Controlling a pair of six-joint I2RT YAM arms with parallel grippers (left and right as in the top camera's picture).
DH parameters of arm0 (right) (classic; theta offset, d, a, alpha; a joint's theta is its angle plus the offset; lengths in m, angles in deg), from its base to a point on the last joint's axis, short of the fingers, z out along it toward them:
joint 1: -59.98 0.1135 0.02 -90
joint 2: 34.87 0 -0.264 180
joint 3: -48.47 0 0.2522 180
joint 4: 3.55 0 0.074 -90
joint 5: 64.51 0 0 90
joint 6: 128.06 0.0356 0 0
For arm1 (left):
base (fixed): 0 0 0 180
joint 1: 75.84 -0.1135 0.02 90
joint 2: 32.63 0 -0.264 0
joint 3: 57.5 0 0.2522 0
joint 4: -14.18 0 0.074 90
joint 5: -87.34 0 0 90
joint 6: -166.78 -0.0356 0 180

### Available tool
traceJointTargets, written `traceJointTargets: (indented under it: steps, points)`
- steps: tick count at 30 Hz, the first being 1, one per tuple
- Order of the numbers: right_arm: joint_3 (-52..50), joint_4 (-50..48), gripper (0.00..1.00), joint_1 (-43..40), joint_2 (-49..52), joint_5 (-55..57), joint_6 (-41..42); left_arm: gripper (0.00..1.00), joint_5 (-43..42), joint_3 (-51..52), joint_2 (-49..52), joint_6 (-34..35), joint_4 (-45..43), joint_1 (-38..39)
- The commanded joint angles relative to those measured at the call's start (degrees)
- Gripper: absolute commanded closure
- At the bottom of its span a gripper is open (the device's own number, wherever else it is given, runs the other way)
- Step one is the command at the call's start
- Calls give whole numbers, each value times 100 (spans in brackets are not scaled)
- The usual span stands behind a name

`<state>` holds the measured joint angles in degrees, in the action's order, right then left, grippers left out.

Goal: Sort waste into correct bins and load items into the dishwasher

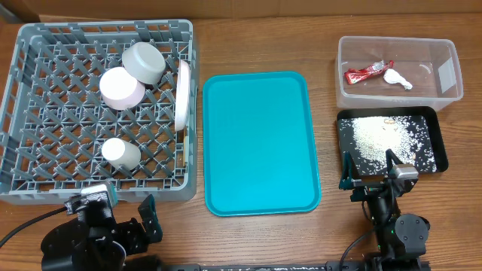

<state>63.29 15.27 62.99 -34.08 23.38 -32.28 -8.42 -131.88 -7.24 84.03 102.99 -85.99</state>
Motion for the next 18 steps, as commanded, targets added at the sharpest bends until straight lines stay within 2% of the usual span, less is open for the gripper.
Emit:
traceJointTargets:
  steps: [1,3,5,8,12,18]
  points:
    - [-61,-42,0,-13,-63,11,37,0,149,48,-160,-85,-66,44]
    - [-61,-42,0,-13,-63,11,37,0,175,162,-286,-87,-181,44]
    - [-61,-42,0,-13,-63,11,37,0,181,1233,-949,-83,-1182,57]
    - [-61,-42,0,-13,-63,11,37,0,166,2391,-1532,-24,-2214,155]
    - [-61,-42,0,-13,-63,11,37,0,168,4085,-2343,393,-3790,424]
    - [-61,-42,0,-13,-63,11,37,0,175,5569,-2520,555,-6240,798]
